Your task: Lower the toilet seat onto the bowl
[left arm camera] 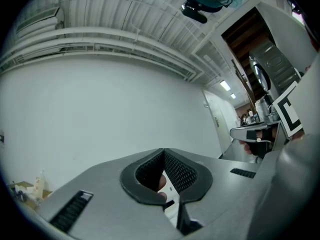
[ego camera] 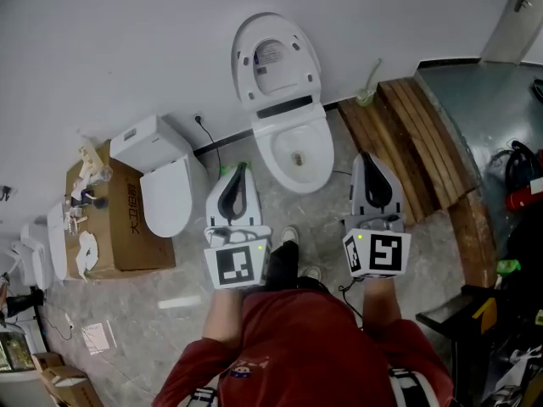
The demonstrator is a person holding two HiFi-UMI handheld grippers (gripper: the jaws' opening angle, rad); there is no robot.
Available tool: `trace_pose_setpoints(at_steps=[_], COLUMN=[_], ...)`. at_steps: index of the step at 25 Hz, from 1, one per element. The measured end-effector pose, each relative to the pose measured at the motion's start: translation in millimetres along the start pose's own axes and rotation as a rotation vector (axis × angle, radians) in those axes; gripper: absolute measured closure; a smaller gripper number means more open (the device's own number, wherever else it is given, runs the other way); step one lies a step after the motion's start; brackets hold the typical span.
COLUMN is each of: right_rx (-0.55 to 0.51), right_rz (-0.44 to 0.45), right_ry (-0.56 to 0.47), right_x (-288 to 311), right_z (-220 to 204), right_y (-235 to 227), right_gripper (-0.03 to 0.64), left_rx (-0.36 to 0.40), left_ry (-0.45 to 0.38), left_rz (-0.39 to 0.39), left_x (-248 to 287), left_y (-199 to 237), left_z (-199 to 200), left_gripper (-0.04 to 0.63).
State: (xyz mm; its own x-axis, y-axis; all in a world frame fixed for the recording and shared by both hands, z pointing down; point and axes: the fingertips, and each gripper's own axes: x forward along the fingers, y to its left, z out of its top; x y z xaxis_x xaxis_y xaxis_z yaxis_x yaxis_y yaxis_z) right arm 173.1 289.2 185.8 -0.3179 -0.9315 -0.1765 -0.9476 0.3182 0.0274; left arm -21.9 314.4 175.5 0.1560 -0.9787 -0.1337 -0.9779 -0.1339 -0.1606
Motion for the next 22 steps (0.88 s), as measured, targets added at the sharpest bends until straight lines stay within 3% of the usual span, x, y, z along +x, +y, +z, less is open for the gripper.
trace_pose_setpoints(at_steps=[12,22], right_rx=[-0.055,-0.105], right_rz=[-0.002,0.007], right_ry=[-0.016,0.026], right_x=[48.0,146.9], right_z=[-1.7,-23.4], right_y=[5.7,18.9], right_gripper=[0.600,0.600], left_rx=[-0.030,-0.064], left_ry=[-0.042,-0.037], left_rz=[-0.008,-0.002], left_x=[43.4,126.7], left_y=[21.4,71.5], left_z=[-6.9,-33.2], left_gripper=[0.584,0.584])
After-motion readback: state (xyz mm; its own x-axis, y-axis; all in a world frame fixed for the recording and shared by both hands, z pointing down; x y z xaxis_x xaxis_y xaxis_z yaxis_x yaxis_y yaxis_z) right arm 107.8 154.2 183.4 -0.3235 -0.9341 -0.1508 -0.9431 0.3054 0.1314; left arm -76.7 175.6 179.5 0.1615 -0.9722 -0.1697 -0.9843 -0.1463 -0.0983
